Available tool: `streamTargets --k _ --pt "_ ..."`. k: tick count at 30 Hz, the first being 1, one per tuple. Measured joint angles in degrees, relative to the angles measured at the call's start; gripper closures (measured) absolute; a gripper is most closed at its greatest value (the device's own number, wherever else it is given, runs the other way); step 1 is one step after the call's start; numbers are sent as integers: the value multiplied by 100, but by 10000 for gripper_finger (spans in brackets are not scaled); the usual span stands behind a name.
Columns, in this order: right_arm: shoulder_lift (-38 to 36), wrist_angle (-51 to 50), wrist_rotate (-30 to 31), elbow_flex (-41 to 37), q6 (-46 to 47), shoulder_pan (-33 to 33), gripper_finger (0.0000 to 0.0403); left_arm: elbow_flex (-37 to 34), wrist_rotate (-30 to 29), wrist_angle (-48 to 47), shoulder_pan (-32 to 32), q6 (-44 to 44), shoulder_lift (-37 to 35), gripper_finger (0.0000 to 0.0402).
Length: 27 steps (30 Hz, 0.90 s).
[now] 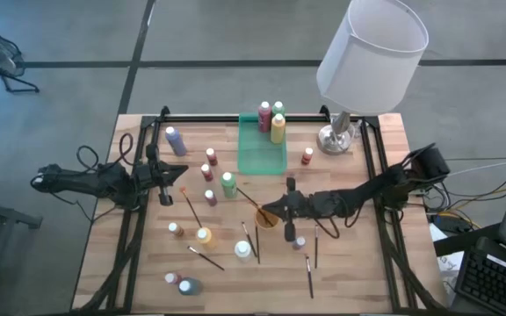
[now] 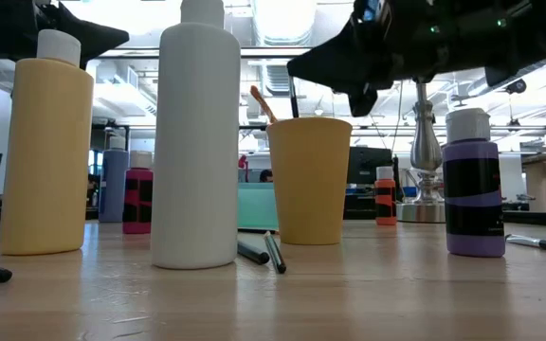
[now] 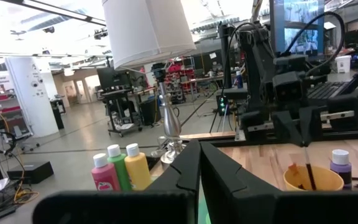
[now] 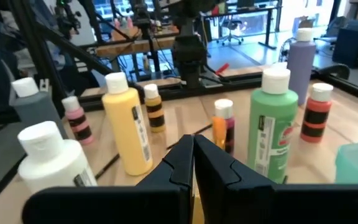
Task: Pick & Place Paint Supplies
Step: Put the silver paintbrush into the yellow cup
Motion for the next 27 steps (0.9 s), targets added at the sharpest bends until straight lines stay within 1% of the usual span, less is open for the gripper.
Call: streamTargets --k 11,22,24,27 --pt "232 4 2 -37 228 -20 395 0 0 4 0 0 0 385" --pt "217 -15 -9 -37 226 -20 394 0 1 4 0 0 0 385" --pt "217 -27 -11 -37 237 -20 389 0 0 4 0 0 0 385" --pt "217 -62 -19 -37 414 -20 371 0 1 4 0 0 0 385"
